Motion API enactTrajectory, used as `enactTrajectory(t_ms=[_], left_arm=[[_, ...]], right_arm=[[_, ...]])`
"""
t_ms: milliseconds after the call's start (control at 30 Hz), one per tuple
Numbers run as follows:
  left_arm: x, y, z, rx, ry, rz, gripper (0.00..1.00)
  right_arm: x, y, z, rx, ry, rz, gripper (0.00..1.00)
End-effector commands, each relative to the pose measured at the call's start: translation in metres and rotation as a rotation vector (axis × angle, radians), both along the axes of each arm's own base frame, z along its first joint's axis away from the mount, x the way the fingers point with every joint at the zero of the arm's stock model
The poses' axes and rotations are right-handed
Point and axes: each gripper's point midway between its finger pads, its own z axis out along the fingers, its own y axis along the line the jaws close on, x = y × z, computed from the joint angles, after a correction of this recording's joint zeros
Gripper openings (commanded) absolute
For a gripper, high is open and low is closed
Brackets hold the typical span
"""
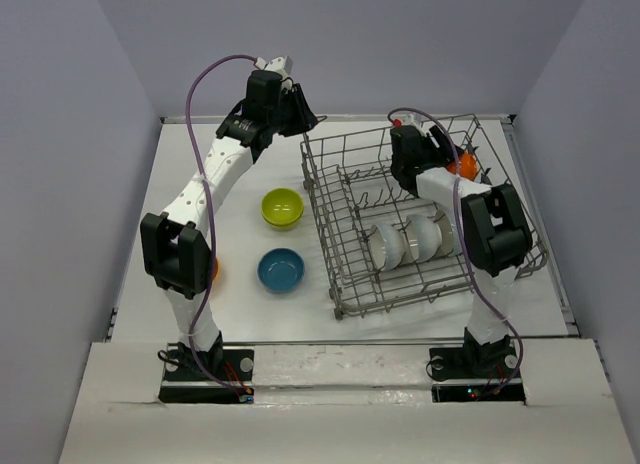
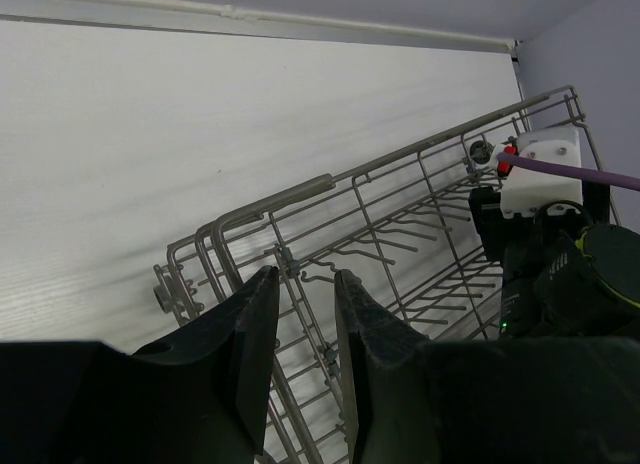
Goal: Load the bowls into the dish rack
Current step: Insert the bowl into the dish rack.
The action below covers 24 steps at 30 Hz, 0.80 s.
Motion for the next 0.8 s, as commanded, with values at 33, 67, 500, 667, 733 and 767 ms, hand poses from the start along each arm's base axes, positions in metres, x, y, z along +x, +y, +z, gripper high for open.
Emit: enactTrajectory(t_ms=[33,67,500,667,733,767], left_arm=[[-0.009,0.002,0.042,-0.042,-0.101,-0.010,0.38],[-0.009,0.002,0.042,-0.041,-0.100,-0.010,0.38],[-0.011,0.002,0.044,-0.041,-0.107,-0.012,0.38],[-0.012,0.003,0.045,-0.040,-0.111,-0.010,0.38],[-0.012,0.002,0.044,-0.039,-0.110,-0.010,0.38],[-0.012,0.002,0.045,-0.039,-0.111,-0.010,0.38]], right_arm=[[0.002,0.004,0.048,0.132,-0.147,0.020,0.68],[0.002,0.004,0.051,0.140,-0.152,0.021,0.69],[-0.015,-0.023,0.067,0.206,-0.174,-0.002,0.71],[-0.018,-0.040,0.053,0.238,-0.165,-0.036,0.70],[-0.019,-0.047,0.049,0.246,-0.166,-0.056,0.66],[-0.021,-0.053,0.047,0.251,-0.164,-0.072,0.59]])
